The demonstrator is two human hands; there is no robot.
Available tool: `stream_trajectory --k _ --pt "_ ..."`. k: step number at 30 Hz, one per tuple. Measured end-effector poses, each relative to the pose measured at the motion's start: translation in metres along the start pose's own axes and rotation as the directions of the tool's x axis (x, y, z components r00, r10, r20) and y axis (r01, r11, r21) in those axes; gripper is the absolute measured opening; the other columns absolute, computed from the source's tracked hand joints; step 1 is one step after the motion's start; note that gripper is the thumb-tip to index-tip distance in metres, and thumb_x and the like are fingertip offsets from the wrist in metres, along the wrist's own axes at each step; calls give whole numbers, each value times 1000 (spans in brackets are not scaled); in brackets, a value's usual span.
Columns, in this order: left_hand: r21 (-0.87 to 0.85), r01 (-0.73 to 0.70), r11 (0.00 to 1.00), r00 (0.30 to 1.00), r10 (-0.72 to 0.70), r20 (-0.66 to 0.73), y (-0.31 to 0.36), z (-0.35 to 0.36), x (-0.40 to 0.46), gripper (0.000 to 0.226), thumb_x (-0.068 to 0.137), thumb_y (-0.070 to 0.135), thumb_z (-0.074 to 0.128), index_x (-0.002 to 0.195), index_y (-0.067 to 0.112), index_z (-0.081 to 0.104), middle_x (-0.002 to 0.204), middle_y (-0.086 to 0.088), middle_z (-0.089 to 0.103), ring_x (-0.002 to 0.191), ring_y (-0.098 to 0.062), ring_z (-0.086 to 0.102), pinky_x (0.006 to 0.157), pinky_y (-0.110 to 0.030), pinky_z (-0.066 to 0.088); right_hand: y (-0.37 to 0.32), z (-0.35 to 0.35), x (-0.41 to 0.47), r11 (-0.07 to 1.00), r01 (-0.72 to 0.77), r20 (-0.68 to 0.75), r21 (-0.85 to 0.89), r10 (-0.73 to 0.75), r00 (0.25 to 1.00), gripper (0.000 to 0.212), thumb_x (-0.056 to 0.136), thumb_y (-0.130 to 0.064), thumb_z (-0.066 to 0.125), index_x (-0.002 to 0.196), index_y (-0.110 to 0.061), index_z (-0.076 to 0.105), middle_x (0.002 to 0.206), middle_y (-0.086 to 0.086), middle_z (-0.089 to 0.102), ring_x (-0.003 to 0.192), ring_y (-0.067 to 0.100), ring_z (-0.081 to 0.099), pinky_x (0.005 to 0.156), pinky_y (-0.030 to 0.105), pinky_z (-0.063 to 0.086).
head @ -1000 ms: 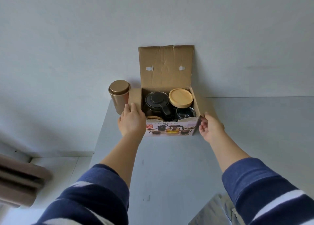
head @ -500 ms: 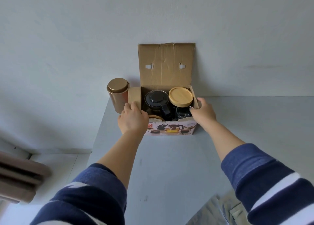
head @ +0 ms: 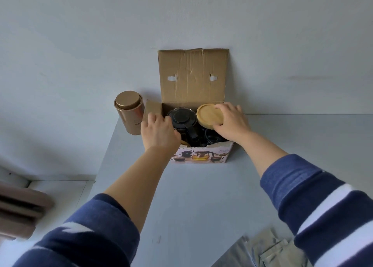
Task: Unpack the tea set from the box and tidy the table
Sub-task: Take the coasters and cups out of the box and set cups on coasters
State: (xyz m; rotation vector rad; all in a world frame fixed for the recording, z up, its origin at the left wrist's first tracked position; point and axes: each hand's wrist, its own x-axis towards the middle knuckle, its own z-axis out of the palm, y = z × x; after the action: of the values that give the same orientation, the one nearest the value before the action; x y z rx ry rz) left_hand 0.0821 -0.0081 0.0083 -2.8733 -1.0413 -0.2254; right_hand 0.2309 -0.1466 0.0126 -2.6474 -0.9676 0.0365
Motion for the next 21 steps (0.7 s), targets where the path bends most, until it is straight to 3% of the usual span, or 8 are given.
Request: stream_trajectory --k 3,5,7,9,17,21 --pt "57 12 998 963 -27 270 20 -15 12 60 85 55 54 125 11 45 91 -2 57 89 -22 55 69 -30 40 -3 1 17 998 13 134 -54 -6 991 62 82 -60 55 135 -30 42 141 1 42 125 28 34 95 39 38" --pt "178 22 984 916 -91 391 30 -19 21 72 80 57 60 131 8 43 97 -3 56 80 -19 55 59 -27 38 -5 0 25 995 36 186 -89 -19 982 68 78 -70 52 133 -31 42 142 3 43 128 28 32 96 40 35" --pt "302 -8 953 856 -149 495 38 -18 28 57 84 49 60 127 12 54 104 -2 58 72 -17 53 50 -27 33 -7 -2 32 992 47 242 -121 -17 970 70 75 -73 53 131 -32 42 141 6 43 130 29 30 97 42 33" --pt "358 -9 934 791 -213 574 45 -15 34 36 87 40 58 114 17 63 91 -3 60 65 -19 50 45 -29 30 -8 -2 37 991 41 283 -124 -4 959 64 74 -69 58 124 -33 42 137 9 45 126 29 31 95 43 33" --pt "441 56 896 688 -355 633 53 1 46 34 87 41 63 113 20 64 89 -7 61 63 -26 52 45 -35 37 -10 0 47 994 36 334 -103 0 942 55 70 -61 63 112 -33 39 128 11 50 122 30 32 94 44 31" --pt "429 116 896 706 -378 599 54 7 40 29 89 44 53 102 19 60 80 -4 52 63 -21 41 66 -30 35 -7 4 43 993 58 289 -103 -26 957 57 70 -61 63 114 -34 39 129 9 50 123 29 32 93 43 30"
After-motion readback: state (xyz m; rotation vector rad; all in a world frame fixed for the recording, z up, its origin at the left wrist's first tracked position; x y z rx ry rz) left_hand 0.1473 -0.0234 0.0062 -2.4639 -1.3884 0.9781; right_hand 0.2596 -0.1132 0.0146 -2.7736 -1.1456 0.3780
